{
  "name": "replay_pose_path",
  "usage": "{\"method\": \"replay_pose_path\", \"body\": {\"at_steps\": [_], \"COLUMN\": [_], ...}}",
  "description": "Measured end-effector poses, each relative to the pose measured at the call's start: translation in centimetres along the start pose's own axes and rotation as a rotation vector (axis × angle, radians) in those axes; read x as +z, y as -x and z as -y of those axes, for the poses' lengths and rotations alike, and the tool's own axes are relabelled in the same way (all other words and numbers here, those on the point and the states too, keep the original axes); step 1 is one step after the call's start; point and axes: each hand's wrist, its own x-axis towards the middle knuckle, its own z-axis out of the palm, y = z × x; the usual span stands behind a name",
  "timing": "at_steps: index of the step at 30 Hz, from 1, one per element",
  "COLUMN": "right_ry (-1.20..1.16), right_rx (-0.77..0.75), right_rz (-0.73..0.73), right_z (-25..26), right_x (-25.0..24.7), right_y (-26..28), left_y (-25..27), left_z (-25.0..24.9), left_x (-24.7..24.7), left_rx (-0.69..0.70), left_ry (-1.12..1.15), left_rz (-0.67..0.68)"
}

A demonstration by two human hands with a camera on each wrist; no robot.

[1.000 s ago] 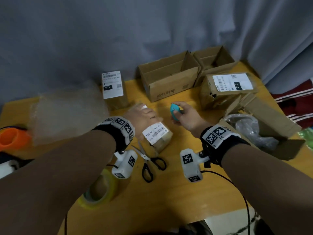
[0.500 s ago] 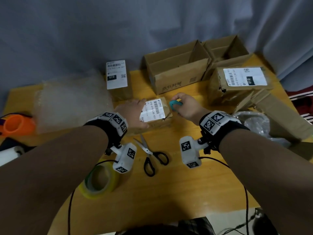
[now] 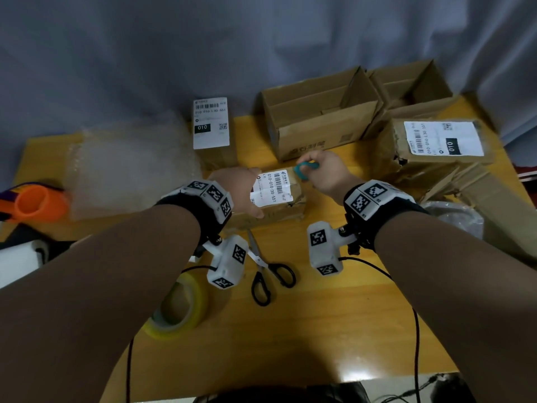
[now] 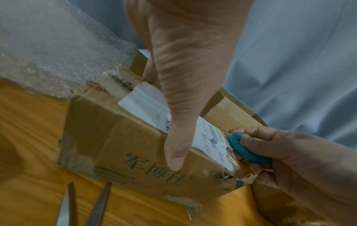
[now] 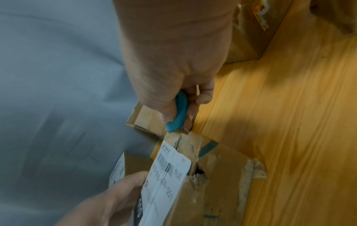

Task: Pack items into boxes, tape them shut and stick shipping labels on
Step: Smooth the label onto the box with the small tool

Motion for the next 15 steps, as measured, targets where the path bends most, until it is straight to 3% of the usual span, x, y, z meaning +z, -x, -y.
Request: {"method": "replay_pose_path", "body": {"at_steps": [9,15], "right_ry": [0.190,0.150], "right_rx": [-0.066,-0.058], "right_rz": [-0.085,-0.087], "right_z": [-0.2,-0.5], "right_x": [0.4,0.5], "right_y": [1.1,1.3], "left_y": [0.2,0.4], "left_z": [-0.3,-0.5], "left_x": [0.4,0.6], "left_rx": [-0.013,-0.018], "left_ry": [-0.001,-0.009], "left_rz": [0.059,0.086]}}
